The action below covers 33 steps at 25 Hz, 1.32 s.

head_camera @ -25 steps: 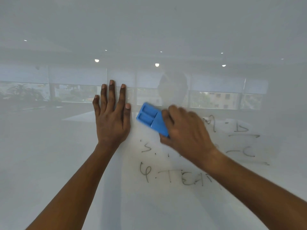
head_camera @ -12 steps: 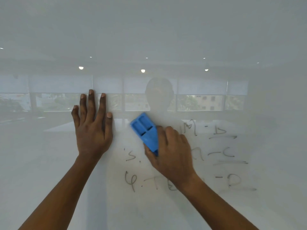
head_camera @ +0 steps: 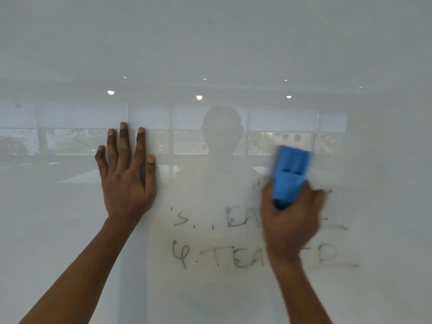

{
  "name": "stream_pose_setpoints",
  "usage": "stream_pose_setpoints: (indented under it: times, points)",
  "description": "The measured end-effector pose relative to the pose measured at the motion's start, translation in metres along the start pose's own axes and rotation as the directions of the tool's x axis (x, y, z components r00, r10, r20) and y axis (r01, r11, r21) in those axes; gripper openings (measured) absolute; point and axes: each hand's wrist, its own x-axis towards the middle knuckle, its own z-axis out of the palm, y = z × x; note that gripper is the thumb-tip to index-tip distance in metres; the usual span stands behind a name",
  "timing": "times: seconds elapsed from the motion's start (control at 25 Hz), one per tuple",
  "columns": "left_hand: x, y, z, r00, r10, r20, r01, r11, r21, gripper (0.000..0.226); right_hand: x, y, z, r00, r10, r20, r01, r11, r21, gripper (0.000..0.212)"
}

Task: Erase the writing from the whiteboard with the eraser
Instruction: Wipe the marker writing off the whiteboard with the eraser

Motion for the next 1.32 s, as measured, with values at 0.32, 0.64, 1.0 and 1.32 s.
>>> stream_pose_setpoints:
  times: [0.32,0.64,1.0,1.32]
  points:
    - [0.001,-0.004,-0.001,1.0,0.011,0.006,-0.011,0.999,-0.037,0.057,-0.001,0.017,-0.002,0.895,-0.42,0.147,0.436,0.895,-0.096,0.057]
    - [-0.001,0.002,0.001,1.0,-0.003,-0.008,0.003,1.0,-0.017,0.057,0.002,0.011,-0.002,1.0,0.026,-0.011,-0.027,0.999,-0.027,0.057]
    - [0.0,-0.003,-0.002,1.0,0.016,0.021,-0.015,0.999,-0.046,0.058,0.02,0.049,-0.017,0.968,-0.25,0.028,0.251,0.958,-0.141,0.059]
    - [-0.001,0.002,-0.001,1.0,-0.006,0.006,0.006,0.999,-0.052,0.058,0.001,0.028,-0.011,0.995,-0.093,0.028,0.094,0.995,-0.031,0.058]
